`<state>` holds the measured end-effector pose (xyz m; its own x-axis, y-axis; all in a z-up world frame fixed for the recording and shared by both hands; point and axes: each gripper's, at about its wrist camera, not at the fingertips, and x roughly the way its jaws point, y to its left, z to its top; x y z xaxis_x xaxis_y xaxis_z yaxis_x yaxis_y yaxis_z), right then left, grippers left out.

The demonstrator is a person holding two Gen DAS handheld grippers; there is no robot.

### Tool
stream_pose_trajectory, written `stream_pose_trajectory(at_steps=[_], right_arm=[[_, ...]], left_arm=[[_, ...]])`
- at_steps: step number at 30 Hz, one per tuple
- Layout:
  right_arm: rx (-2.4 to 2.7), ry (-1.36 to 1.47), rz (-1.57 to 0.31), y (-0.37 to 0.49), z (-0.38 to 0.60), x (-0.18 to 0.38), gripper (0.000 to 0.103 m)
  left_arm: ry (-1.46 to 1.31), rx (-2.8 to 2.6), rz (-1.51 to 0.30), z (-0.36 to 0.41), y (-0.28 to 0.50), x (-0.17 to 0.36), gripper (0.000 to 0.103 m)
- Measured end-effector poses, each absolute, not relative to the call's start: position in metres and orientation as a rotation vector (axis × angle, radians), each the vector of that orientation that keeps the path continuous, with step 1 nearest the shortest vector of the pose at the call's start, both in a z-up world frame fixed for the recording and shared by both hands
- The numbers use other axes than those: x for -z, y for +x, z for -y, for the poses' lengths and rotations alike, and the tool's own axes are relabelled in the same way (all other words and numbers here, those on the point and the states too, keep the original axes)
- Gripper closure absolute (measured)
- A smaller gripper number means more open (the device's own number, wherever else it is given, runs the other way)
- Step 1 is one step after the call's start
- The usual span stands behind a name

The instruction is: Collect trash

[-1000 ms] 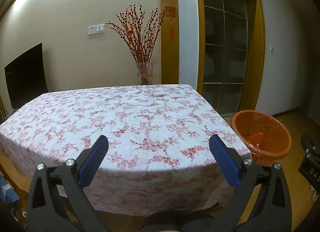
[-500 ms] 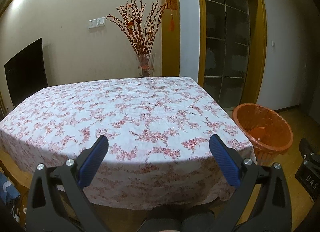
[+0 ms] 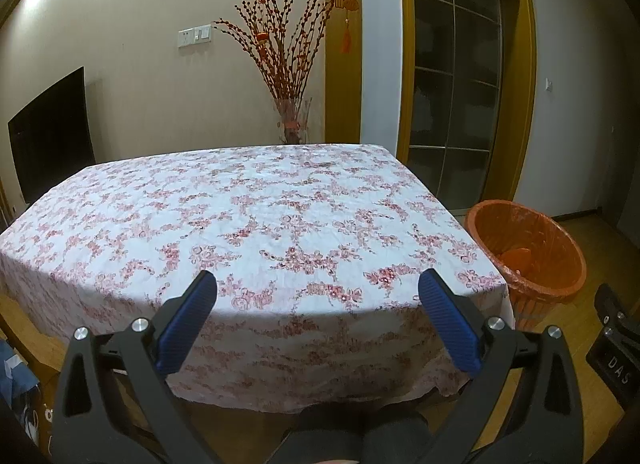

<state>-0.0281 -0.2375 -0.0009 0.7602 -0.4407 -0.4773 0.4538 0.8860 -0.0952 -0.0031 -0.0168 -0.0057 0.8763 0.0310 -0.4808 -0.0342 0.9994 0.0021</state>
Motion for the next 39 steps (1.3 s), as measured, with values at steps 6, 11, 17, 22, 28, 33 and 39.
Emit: stream_pose_trajectory(at_steps=[6,11,17,22,28,33,39], right_arm=[[0.482,0.029,-0.517,-0.0283,0.2366,0.0024,0.003],[0.479,0.028,-0.519,-0.0293,0.2347,0.0028,0.003],[0.481,0.029,-0.518,-0.0289,0.2343,0.0029,0.003],[0.481,0.027,-0.515,-0.0294,0.2346,0.0029,0.003],[0.48,0.028,-0.515,-0.0292,0.2344,0.003,0.003],[0.48,0.027,-0.515,-0.0293,0.2348,0.0032,0.003],[0.48,0.027,-0.515,-0.0292,0.2346,0.0032,0.003]], left_arm=[[-0.011,-0.035,-0.507,0.0165,-0.0042,0.0068,0.004],[-0.011,-0.036,-0.507,0.0164,-0.0043,0.0068,0.004],[-0.011,-0.035,-0.507,0.016,-0.0041,0.0069,0.004],[-0.011,-0.034,-0.508,0.016,-0.0048,0.0073,0.004],[-0.011,-0.036,-0.507,0.0181,-0.0086,0.0082,0.004],[-0.011,-0.038,-0.508,0.0188,-0.0095,0.0083,0.004],[-0.012,-0.039,-0.508,0.0194,-0.0098,0.0081,0.004]])
